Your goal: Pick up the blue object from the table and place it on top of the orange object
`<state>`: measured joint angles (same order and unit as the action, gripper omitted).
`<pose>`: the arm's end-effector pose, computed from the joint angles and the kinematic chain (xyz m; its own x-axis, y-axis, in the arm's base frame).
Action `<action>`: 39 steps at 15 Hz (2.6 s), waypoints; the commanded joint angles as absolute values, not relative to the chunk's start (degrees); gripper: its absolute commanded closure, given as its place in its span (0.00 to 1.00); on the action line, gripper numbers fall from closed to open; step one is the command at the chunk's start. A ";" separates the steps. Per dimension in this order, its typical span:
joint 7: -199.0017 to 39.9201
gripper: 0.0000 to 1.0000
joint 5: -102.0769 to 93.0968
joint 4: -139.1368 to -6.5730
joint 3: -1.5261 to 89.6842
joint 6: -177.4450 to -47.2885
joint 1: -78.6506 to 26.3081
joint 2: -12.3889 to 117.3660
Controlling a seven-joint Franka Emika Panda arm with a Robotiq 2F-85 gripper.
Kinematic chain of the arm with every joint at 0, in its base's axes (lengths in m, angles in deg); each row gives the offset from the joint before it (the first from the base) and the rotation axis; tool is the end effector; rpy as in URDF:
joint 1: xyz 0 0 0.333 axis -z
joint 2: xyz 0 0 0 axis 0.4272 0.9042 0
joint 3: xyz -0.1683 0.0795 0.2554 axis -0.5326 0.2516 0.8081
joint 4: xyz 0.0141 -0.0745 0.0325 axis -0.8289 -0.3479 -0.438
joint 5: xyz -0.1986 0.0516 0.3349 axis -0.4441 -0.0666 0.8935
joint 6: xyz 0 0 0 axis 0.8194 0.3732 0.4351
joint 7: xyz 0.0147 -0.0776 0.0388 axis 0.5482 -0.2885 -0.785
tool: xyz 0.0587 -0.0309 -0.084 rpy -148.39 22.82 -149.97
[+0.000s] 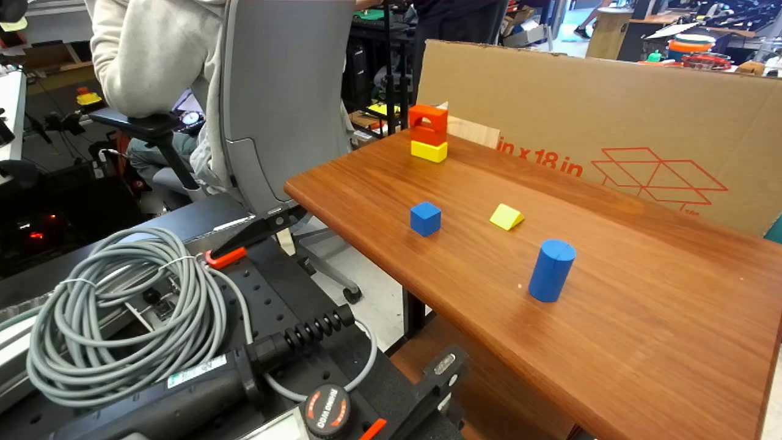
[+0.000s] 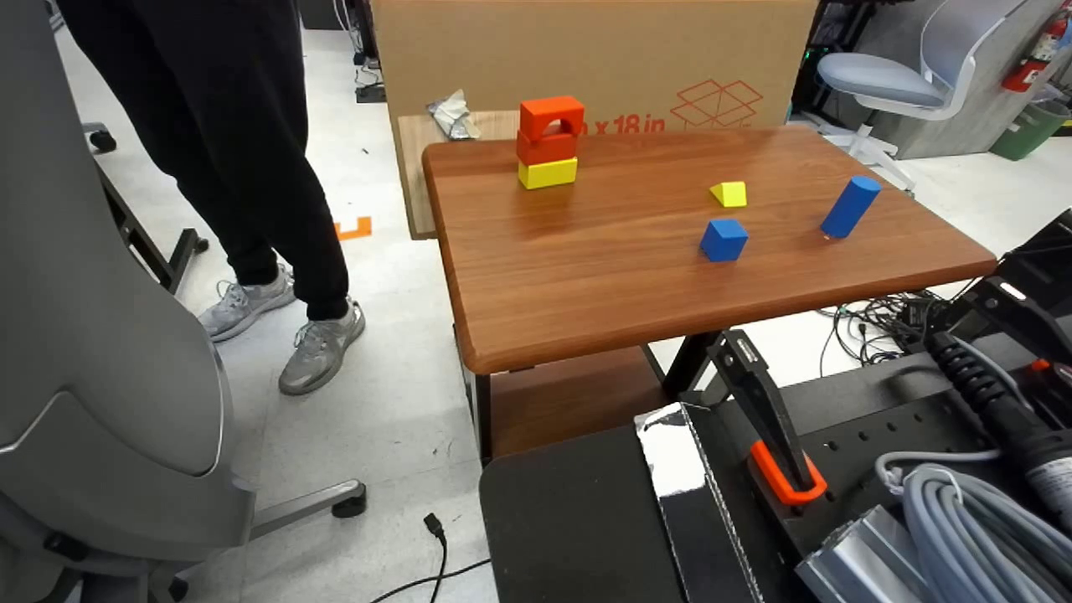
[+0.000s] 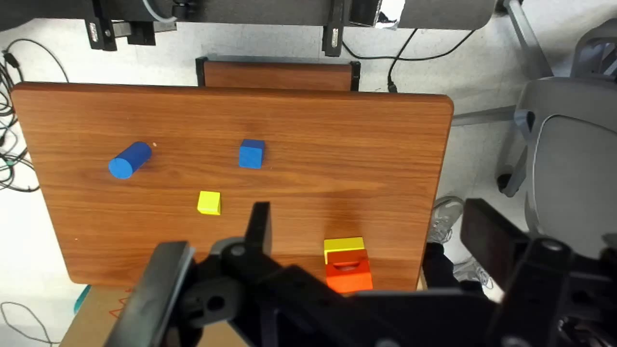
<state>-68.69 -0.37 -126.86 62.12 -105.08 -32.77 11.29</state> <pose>0.3826 0.1518 0.4198 0.9911 0.0801 0.1064 0.0742 -0.9955 0.0583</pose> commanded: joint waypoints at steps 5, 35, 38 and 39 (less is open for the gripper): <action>-74.47 0.00 -2.73 -127.42 55.60 -115.68 -28.82 19.23; -76.69 0.00 -0.36 -111.92 47.61 -131.76 -29.18 62.72; -74.70 0.00 -2.43 -110.20 46.55 -131.27 -30.54 64.50; -74.29 0.00 -2.77 -109.76 46.40 -131.10 -30.87 65.01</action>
